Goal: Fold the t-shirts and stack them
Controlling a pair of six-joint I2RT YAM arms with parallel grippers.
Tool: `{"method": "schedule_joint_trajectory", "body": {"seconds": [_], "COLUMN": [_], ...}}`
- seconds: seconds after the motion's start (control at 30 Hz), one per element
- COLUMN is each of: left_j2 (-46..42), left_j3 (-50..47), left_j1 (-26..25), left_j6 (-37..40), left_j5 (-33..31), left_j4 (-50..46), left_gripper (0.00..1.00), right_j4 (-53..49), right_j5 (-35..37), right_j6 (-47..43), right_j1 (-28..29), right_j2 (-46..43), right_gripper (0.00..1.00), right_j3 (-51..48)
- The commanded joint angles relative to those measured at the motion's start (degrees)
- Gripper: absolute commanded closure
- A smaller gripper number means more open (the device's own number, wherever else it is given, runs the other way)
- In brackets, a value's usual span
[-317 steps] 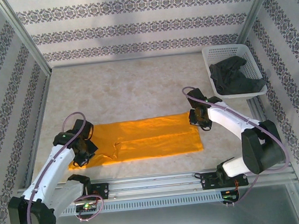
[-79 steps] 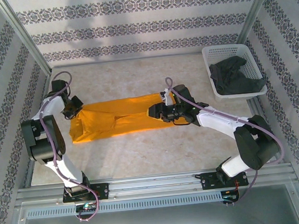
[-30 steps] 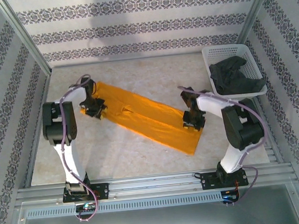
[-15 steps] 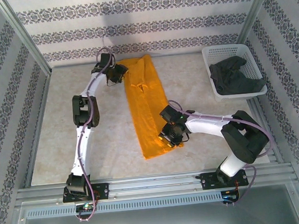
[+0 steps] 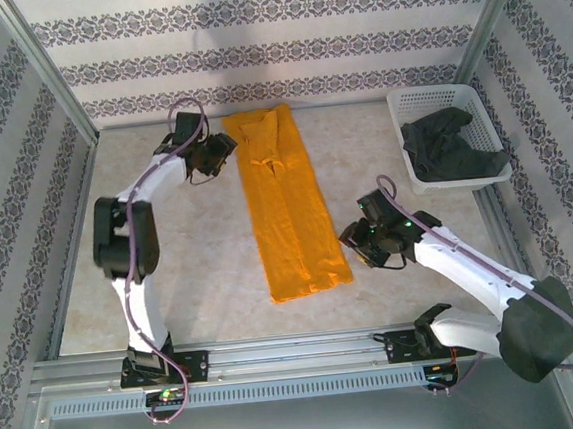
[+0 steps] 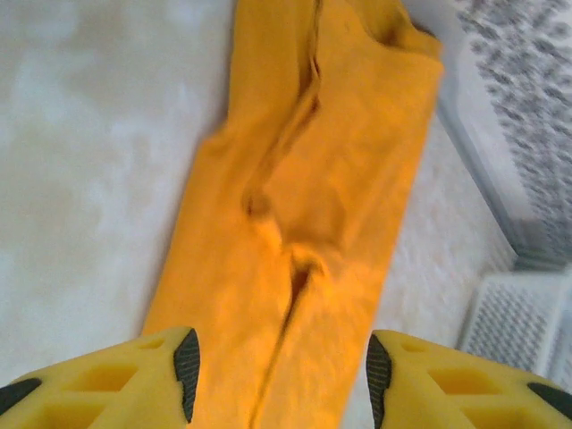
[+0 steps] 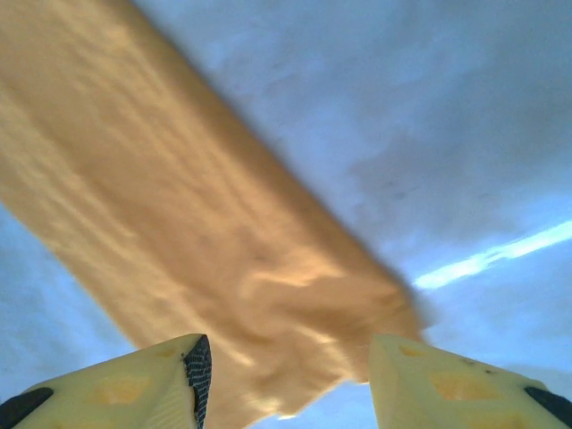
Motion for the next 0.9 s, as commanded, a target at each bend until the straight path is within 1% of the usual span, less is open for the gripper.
{"method": "schedule_joint_trajectory", "body": {"seconds": [0.0, 0.1, 0.2, 0.27, 0.37, 0.47, 0.57, 0.63, 0.7, 0.73, 0.77, 0.8, 0.87], "left_j2": [-8.3, -16.3, -22.6, -25.6, -28.8, -29.6, -28.5, -27.9, -28.6, -28.8, -28.9, -28.7, -27.5], "left_j3": [-14.9, -27.1, -36.0, -40.6, -45.7, -48.1, -49.0, -48.8, -48.9, -49.6, -50.3, -50.7, -51.0], "left_j1": [-3.4, -7.0, -11.9, -15.1, -19.3, -23.7, -28.3, -30.9, -32.6, -33.0, -33.4, -33.6, -34.1], "left_j6": [-1.2, -1.7, -3.8, -6.4, -11.3, -15.9, -20.5, -21.8, -22.5, -23.2, -24.1, -24.9, -26.4], "left_j5": [4.3, 7.3, 9.4, 10.3, 11.1, 11.7, 12.7, 13.0, 11.9, 11.8, 11.8, 11.8, 11.6], "left_j4": [1.6, -0.4, -1.6, -1.7, -0.3, 1.7, 3.6, 1.7, -0.6, 0.0, 1.2, 2.2, 5.1], "left_gripper": [0.49, 0.51, 0.51, 0.51, 0.5, 0.5, 0.51, 0.51, 0.51, 0.51, 0.51, 0.51, 0.5], "right_j4": [-4.4, -1.3, 2.7, 3.7, 3.5, 4.0, 5.5, 6.0, 6.0, 6.0, 5.9, 5.5, 4.8], "right_j5": [-3.1, -6.7, -9.9, -10.5, -10.8, -11.5, -12.3, -12.5, -12.0, -11.9, -11.9, -11.7, -11.5], "right_j6": [-17.6, -22.8, -24.8, -25.1, -24.5, -23.2, -21.1, -19.7, -18.5, -17.8, -17.3, -16.7, -15.6], "right_j1": [-0.8, -0.5, -0.2, 0.3, 0.5, 0.7, 1.0, 1.3, 1.7, 1.9, 2.1, 2.3, 2.6], "right_j2": [2.6, 7.7, 12.4, 14.9, 17.7, 18.5, 17.7, 17.0, 15.9, 15.3, 14.8, 14.4, 13.2], "right_gripper": [0.49, 0.5, 0.51, 0.54, 0.62, 0.65, 0.69, 0.77, 0.89, 0.95, 0.98, 1.0, 1.0], "right_j3": [-2.6, -2.7, -1.6, -0.8, -0.5, -1.6, -2.7, -2.8, -2.8, -2.8, -2.9, -2.9, -3.3]}}
